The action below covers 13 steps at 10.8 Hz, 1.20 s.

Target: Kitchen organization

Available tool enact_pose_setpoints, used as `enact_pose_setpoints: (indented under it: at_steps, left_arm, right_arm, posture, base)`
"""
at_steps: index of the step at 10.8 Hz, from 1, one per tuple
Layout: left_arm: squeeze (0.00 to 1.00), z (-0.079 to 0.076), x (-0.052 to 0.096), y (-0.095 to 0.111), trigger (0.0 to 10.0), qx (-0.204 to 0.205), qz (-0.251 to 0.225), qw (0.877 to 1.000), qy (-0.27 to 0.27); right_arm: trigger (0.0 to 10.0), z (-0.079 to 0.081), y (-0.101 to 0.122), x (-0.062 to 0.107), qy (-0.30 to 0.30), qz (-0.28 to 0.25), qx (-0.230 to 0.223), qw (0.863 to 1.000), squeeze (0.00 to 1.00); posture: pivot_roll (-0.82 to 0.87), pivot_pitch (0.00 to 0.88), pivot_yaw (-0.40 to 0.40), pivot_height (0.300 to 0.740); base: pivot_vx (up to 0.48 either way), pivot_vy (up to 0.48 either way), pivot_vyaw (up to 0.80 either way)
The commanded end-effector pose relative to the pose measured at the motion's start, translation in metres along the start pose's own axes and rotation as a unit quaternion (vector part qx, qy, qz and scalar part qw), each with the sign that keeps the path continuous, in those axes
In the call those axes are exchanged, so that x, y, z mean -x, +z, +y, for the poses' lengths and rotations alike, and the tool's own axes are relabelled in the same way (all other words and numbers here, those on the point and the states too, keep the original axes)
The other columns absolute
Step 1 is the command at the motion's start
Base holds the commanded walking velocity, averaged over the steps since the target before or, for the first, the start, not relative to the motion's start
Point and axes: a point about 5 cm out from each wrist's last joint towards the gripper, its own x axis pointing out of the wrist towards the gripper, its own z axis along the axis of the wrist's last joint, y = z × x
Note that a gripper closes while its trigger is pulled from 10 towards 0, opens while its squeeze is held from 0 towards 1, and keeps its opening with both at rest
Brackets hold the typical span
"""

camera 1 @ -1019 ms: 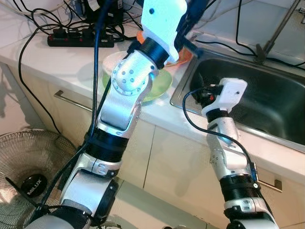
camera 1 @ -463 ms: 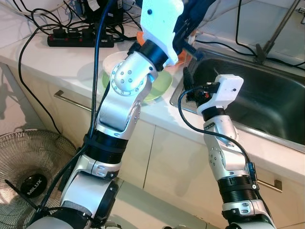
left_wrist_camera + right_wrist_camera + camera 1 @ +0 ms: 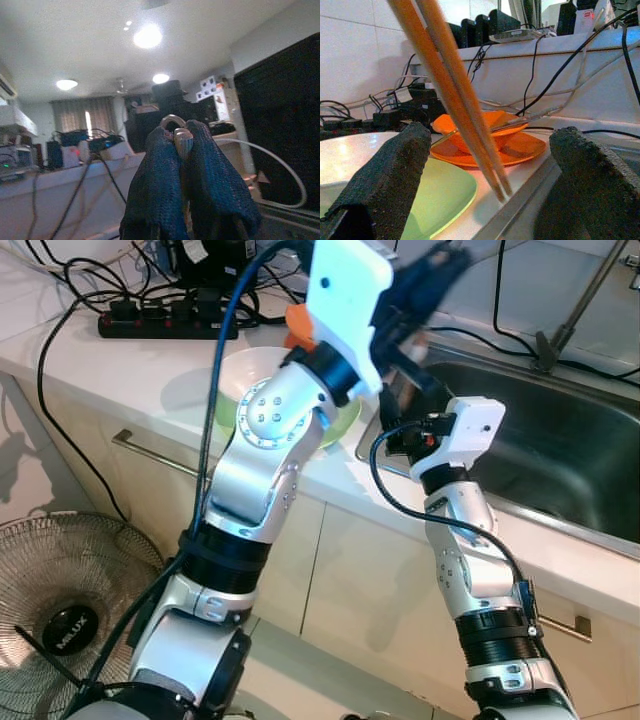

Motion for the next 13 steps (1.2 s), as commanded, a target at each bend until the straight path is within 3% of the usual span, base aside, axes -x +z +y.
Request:
enact_pose_setpoints:
  at_steps: [1,4,5,6,13]
  left_arm:
    - [0.00,-0.0072,0.0001,-0.0017,10.0,0.010,0.004,1.000,-0.019]
    - [0.00,-0.0106,0.0020,-0.0053,10.0,0.027,0.019,0.999,-0.035]
    - [0.00,-0.0104,0.0026,-0.0059,10.0,0.026,0.023,0.999,-0.037]
    - [0.00,-0.0104,0.0029,-0.0062,10.0,0.024,0.026,0.999,-0.038]
    - [0.00,-0.0102,0.0038,-0.0092,10.0,0.015,0.038,0.998,-0.037]
  right_arm:
    - [10.0,-0.0036,0.0026,0.0014,-0.007,-0.001,0.005,1.000,0.00]
    - [10.0,-0.0044,0.0023,0.0011,-0.010,0.001,0.007,1.000,0.00]
    - [8.5,-0.0061,0.0011,0.0010,-0.016,0.004,0.009,1.000,0.00]
    - [0.0,-0.0076,0.0005,0.0010,-0.020,0.006,0.009,1.000,0.00]
    - [0.0,-0.0110,0.0015,-0.0002,-0.027,0.004,0.013,1.000,0.00]
  posture:
    - [0.03,0.038,-0.071,0.740]
    - [0.03,0.038,-0.071,0.740]
    - [0.03,0.038,-0.067,0.740]
    - [0.03,0.038,-0.068,0.740]
    - [0.03,0.035,-0.069,0.740]
  base:
    - [0.000,0.000,0.00]
    - [0.000,0.000,0.00]
    - [0.000,0.000,0.00]
    - [0.000,0.000,0.00]
    - [0.000,0.000,0.00]
